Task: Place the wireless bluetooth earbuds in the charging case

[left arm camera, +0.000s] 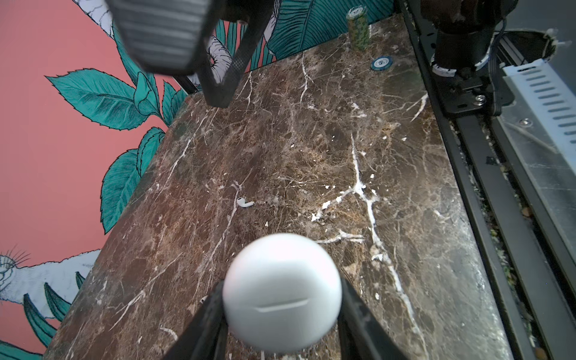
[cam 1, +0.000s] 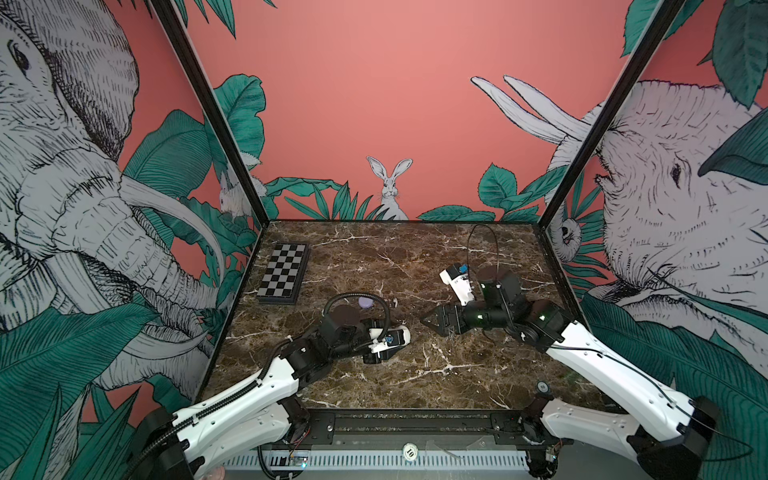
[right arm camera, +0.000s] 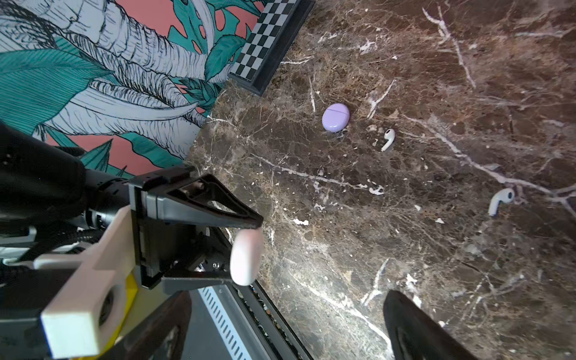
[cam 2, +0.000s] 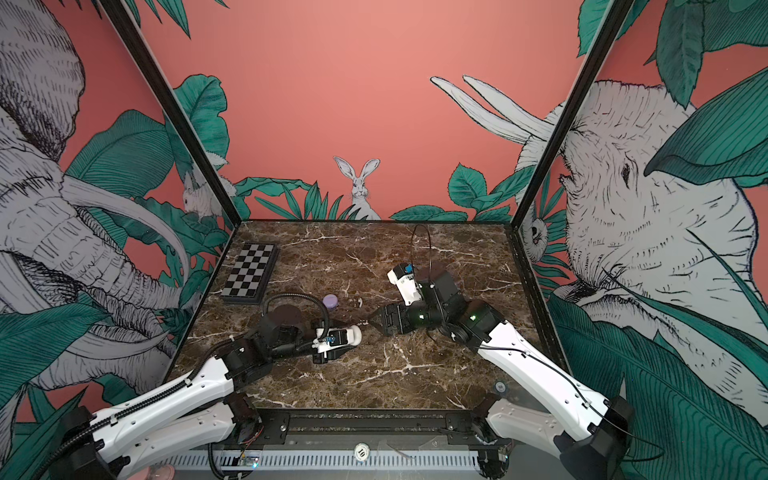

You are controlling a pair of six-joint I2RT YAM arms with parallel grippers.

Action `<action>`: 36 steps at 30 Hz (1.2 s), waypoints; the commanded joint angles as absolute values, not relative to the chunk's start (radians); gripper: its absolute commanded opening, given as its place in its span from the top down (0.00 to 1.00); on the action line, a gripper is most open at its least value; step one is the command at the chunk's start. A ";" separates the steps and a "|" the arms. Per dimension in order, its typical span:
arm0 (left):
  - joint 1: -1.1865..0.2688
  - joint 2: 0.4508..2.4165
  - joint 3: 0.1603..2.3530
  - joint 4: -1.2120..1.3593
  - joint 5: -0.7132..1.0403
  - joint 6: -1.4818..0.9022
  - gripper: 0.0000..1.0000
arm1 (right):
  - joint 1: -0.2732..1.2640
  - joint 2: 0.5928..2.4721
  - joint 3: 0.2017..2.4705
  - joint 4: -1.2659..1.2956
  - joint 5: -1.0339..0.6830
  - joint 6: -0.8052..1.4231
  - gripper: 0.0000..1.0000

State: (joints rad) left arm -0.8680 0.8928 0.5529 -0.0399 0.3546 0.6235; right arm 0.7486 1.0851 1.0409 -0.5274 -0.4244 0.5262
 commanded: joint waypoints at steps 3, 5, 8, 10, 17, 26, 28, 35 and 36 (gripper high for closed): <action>-0.870 0.937 0.583 -0.018 0.343 0.594 1.00 | 0.791 1.124 1.041 -0.456 -0.407 0.614 0.16; -0.870 0.951 0.595 -0.030 0.332 0.591 1.00 | 0.805 1.141 1.048 -0.469 -0.386 0.620 0.19; -0.871 0.963 0.601 -0.034 0.315 0.591 1.00 | 0.811 1.169 1.046 -0.475 -0.395 0.630 0.27; -0.870 0.965 0.601 -0.032 0.320 0.586 1.00 | 0.816 1.188 1.048 -0.474 -0.410 0.637 0.31; -0.870 0.979 0.607 -0.037 0.323 0.586 1.00 | 0.834 1.233 1.049 -0.452 -0.431 0.662 0.38; -0.870 0.989 0.610 -0.038 0.319 0.585 1.00 | 0.863 1.268 1.048 -0.435 -0.442 0.681 0.50; -0.871 0.988 0.611 -0.038 0.319 0.584 1.00 | 0.866 1.276 1.044 -0.426 -0.445 0.686 0.51; -0.870 0.990 0.612 -0.041 0.318 0.584 1.00 | 0.884 1.302 1.044 -0.410 -0.442 0.696 0.53; -0.870 0.990 0.613 -0.041 0.319 0.584 1.00 | 0.887 1.303 1.046 -0.410 -0.440 0.699 0.53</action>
State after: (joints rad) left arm -0.8680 0.9913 0.5873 -0.0418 0.3149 0.5888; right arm 0.8764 1.2972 1.0409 -0.4507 -0.4366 0.6888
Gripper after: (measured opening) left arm 0.513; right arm 0.471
